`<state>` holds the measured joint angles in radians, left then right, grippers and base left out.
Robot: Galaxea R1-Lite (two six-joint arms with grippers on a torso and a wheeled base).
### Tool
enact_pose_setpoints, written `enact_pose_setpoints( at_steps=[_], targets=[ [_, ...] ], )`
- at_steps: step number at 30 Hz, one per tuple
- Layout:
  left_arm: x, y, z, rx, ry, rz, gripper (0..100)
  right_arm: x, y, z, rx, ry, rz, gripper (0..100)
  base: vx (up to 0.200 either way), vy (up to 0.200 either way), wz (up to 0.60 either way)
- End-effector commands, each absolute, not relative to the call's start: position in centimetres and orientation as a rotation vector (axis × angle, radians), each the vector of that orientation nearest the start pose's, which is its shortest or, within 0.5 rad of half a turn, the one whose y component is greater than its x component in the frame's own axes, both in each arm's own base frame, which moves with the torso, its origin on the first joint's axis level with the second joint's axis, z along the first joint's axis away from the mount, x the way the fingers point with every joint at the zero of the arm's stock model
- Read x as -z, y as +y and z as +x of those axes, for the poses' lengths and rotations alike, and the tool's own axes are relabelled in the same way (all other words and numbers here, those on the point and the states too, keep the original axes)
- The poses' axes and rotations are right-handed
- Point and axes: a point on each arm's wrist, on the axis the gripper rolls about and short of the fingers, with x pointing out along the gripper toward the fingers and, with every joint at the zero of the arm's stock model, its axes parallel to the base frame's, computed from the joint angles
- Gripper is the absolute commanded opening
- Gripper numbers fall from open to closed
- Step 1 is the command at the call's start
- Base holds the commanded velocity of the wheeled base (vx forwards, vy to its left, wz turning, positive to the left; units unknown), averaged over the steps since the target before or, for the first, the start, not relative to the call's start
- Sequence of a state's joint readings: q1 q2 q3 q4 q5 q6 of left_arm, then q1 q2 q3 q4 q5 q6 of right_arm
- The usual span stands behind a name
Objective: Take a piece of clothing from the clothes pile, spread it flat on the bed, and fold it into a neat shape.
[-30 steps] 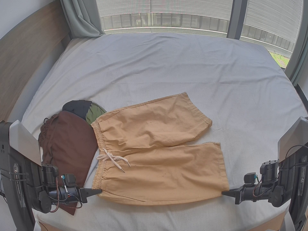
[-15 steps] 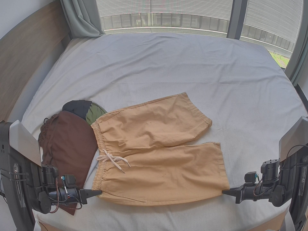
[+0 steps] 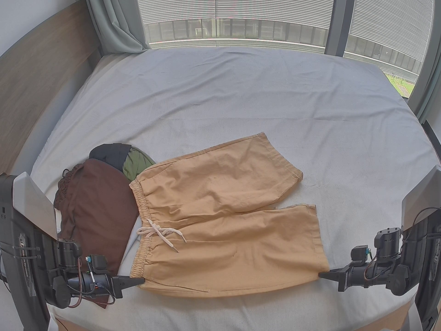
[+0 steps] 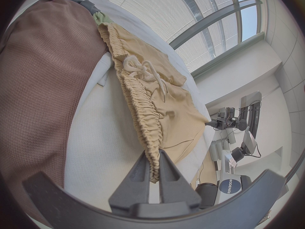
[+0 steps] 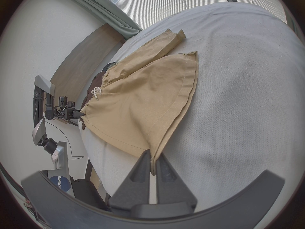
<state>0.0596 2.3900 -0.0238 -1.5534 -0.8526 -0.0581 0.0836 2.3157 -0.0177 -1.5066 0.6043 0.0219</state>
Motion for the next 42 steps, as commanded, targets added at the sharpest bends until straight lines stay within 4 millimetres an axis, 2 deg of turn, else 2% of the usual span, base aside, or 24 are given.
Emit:
enact_pose_setpoints(
  at_steps=[1, 9, 20, 27, 30, 35, 42],
  targets=[
    [4.2, -0.3, 21.0, 0.724, 0.78, -0.419, 0, 2.7, 3.0, 20.6, -0.641, 0.796, 0.23, 0, 0.0, 0.0, 0.0],
    [4.7, -0.1, 20.6, 0.727, 0.796, -0.403, 0, 1.9, 2.8, 19.7, -0.65, 0.843, 0.206, 0, 0.0, 0.0, 0.0],
    [5.8, 0.4, 20.3, 0.778, 0.783, -0.348, 0, 1.9, 2.5, 19.6, -0.683, 0.839, 0.192, 0, 0.0, 0.0, 0.0],
    [4.2, -0.1, 21.4, 0.821, 0.697, -0.316, 0, 1.0, 2.7, 20.5, -0.74, 0.722, 0.218, 0, 0.0, 0.0, 0.0],
    [1.9, -0.9, 21.9, 0.833, 0.651, -0.351, 0, 0.2, 3.0, 21.2, -0.734, 0.649, 0.261, 0, 0.0, 0.0, 0.0],
    [0.0, -1.7, 22.1, 0.858, 0.614, -0.377, 0, -0.7, 3.2, 22.1, -0.745, 0.602, 0.268, 0, 0.0, 0.0, 0.0],
    [-1.0, -2.1, 22.5, 0.865, 0.591, -0.402, 0, -2.3, 3.3, 23.0, -0.736, 0.535, 0.316, 0, 0.0, 0.0, 0.0]
  ],
)
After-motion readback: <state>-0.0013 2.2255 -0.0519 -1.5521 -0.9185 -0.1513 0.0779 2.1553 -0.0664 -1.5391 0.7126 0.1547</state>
